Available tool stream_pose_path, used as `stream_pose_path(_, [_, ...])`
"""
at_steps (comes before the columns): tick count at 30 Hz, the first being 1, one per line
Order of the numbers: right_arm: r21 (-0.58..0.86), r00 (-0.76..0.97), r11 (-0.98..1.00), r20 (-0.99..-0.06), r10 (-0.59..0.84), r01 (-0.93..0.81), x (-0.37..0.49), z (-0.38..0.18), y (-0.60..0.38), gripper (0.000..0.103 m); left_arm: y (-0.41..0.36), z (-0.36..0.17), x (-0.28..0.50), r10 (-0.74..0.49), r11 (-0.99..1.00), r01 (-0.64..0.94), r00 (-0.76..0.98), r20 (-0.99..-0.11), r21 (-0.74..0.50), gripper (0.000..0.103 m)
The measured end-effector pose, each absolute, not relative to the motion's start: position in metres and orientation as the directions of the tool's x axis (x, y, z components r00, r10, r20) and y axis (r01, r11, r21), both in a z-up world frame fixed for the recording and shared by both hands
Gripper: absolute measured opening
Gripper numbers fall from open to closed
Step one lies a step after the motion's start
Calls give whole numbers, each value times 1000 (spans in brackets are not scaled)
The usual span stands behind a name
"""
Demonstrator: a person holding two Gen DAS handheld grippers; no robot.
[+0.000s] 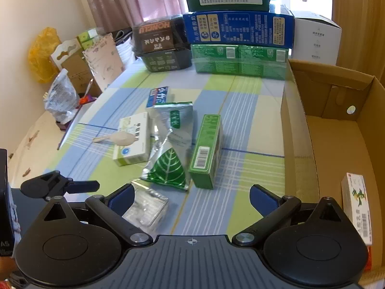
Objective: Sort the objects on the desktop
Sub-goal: 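Close the left tool on the clear plastic holder while the right tool grasps the green box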
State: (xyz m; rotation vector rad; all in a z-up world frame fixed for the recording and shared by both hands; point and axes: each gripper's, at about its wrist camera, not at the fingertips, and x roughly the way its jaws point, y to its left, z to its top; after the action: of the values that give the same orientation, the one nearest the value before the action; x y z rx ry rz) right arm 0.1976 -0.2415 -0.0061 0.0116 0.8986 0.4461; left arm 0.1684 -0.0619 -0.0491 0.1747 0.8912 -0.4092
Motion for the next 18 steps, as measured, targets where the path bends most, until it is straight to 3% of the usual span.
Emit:
stream_pose_path(9, [196, 525, 914, -767, 369, -356, 225, -32, -238, 92, -77, -76, 194, -281, 897, 441, 532, -799, -22, 100])
stream_pose_path(14, [192, 512, 917, -780, 359, -351, 237, -46, -233, 90, -80, -89, 200, -255, 891, 454, 516, -818, 8, 75])
stream_pose_path(18, [168, 513, 923, -790, 337, -347, 249, -54, -226, 80, -70, -89, 200, -259, 895, 446, 521, -813, 1, 72])
